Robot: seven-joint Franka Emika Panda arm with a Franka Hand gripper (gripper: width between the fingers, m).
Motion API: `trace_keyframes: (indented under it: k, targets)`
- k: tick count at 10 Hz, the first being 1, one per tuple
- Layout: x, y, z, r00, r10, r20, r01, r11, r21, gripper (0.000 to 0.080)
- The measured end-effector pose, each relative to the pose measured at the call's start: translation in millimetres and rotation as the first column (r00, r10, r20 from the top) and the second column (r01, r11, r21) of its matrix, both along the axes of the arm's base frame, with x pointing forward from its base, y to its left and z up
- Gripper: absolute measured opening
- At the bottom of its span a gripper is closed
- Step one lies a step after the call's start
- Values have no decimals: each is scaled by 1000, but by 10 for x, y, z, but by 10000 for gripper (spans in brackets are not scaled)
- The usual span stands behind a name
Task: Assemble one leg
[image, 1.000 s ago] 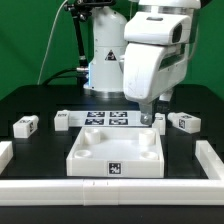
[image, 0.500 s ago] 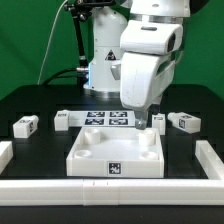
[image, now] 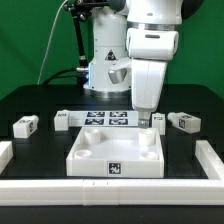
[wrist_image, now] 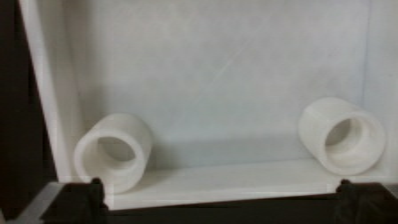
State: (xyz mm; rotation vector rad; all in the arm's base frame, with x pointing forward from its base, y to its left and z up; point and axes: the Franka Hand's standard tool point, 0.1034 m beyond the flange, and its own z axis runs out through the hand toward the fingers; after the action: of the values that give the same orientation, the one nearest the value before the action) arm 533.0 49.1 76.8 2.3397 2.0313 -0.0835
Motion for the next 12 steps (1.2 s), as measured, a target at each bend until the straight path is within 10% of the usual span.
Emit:
trace_keyframes:
  k: [4,8,12]
  targets:
    - [-82,-24,-45,1000,18,-8,-18,1000,1,650]
    - [-701,-136,-352,998,58,-18,-58,998,31,650]
    - [-863,-218,-677,999,37,-39,-35,998,53,650]
